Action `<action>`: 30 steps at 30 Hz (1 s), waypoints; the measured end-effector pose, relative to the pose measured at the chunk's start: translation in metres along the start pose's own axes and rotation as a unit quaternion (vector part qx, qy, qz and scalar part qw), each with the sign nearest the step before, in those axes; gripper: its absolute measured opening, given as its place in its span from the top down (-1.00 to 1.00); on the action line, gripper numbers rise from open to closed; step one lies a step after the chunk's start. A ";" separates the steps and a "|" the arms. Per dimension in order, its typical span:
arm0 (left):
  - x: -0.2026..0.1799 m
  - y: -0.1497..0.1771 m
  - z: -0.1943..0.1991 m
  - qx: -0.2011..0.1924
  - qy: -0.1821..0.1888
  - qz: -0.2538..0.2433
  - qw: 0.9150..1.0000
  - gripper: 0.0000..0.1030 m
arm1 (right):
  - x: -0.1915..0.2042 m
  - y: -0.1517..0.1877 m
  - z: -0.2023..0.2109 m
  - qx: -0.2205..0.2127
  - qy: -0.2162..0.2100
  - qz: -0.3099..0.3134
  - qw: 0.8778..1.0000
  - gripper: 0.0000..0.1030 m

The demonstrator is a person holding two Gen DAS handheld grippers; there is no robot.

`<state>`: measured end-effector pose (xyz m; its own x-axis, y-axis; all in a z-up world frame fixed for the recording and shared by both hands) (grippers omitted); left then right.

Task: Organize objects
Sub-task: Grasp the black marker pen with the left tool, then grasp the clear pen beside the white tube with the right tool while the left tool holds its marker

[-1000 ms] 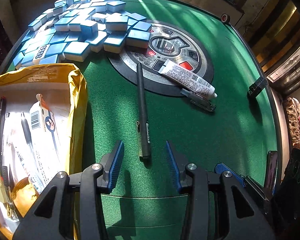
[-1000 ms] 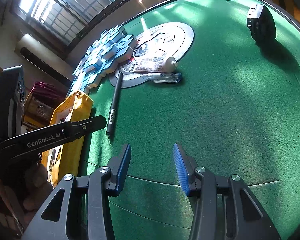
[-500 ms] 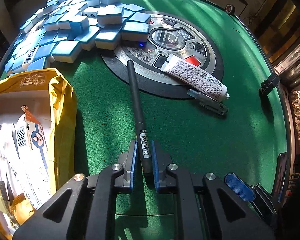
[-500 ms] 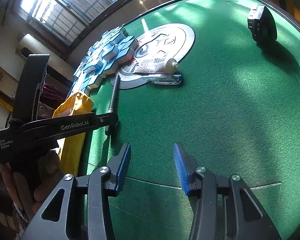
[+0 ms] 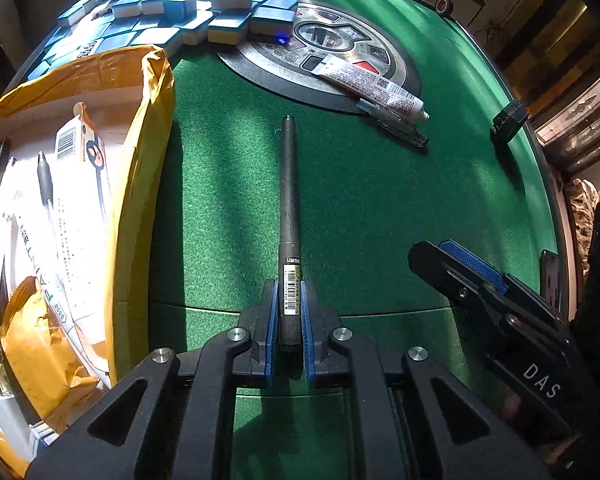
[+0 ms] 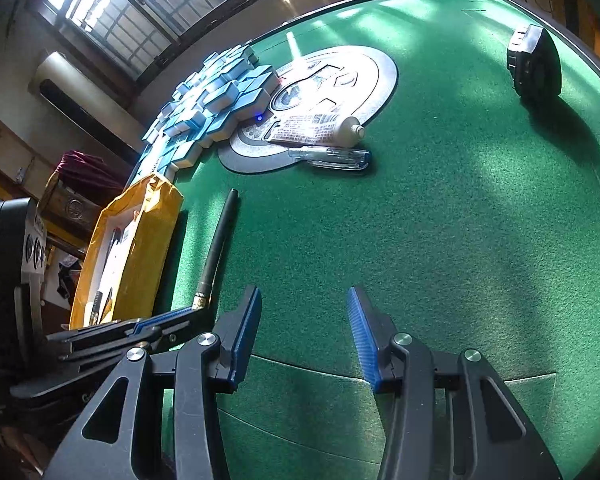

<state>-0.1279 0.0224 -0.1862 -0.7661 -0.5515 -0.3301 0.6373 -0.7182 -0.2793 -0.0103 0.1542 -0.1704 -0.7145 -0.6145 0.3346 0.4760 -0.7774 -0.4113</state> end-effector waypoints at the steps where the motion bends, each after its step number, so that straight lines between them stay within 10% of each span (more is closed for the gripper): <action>1: 0.001 0.004 0.002 0.000 0.001 0.000 1.000 0.83 | 0.000 -0.001 -0.001 0.003 -0.001 0.000 1.000 0.22; 30: 0.001 0.017 0.006 -0.016 0.022 -0.015 1.000 0.83 | 0.008 -0.088 -0.024 -0.022 0.062 0.105 0.992 0.22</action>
<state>-0.1188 0.0070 -0.1855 -0.7805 -0.5111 -0.3601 0.6176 -0.7195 -0.3176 -0.0704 0.2212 -0.1523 -0.6607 -0.7391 0.1313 0.6008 -0.6255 -0.4978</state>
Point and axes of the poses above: each gripper's, at about its wrist camera, not at the fingertips, and z roughly against the way its jaws point, x to its left, y to its underside, the point moved 3 cm from there along -z, roughly the way its jaws point, and after that the axes turned 9 degrees about y, right-handed, at the moved point
